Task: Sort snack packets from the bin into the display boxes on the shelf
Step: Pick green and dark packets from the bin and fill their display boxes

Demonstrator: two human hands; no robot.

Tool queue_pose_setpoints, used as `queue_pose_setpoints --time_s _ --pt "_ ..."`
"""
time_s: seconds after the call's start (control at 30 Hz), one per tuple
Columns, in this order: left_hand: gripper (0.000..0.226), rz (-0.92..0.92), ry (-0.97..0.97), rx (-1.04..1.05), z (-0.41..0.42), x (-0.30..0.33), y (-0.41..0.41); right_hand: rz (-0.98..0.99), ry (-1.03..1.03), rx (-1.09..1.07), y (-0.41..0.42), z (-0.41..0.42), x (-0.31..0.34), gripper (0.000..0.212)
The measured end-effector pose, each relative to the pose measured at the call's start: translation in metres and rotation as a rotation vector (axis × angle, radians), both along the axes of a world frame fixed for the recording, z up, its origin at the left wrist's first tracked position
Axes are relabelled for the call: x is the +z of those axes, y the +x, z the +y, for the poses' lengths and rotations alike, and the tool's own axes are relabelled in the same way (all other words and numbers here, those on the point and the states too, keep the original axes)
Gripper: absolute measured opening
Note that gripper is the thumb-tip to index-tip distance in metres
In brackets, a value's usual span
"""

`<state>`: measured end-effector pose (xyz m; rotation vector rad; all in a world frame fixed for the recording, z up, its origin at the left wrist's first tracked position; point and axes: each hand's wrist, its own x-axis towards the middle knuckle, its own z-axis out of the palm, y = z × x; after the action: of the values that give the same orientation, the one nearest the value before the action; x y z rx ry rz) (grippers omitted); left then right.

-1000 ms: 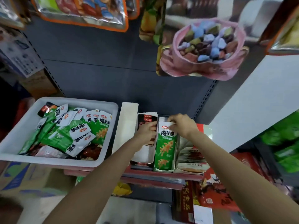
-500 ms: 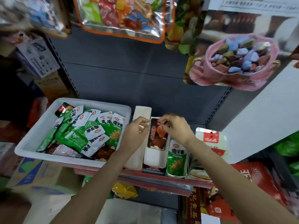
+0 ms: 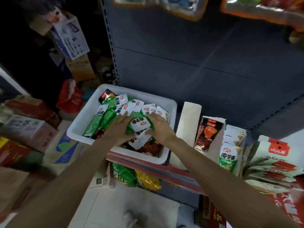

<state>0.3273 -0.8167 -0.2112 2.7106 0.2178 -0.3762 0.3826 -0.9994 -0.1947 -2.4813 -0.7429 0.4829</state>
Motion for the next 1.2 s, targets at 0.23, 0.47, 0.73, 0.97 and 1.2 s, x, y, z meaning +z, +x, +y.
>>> queue_pose_setpoints --time_s 0.23,0.47,0.73,0.97,1.2 --pt "0.089 -0.040 -0.057 -0.009 0.014 -0.008 -0.001 -0.065 -0.207 0.129 0.011 0.029 -0.010 0.081" --pt "0.088 -0.098 -0.211 0.044 0.013 0.002 -0.008 -0.507 -0.186 0.216 0.011 0.018 -0.008 0.017" --pt "0.040 -0.386 -0.479 0.043 -0.032 0.034 -0.003 0.320 0.817 -0.394 0.001 -0.050 0.047 0.021" --pt "0.015 -0.278 -0.671 -0.009 -0.116 0.053 0.004 0.171 0.881 -0.516 -0.002 -0.126 0.060 0.016" --pt "0.008 -0.181 -0.771 -0.012 -0.210 0.046 0.016 -0.074 0.551 -0.485 0.005 -0.220 0.076 0.021"
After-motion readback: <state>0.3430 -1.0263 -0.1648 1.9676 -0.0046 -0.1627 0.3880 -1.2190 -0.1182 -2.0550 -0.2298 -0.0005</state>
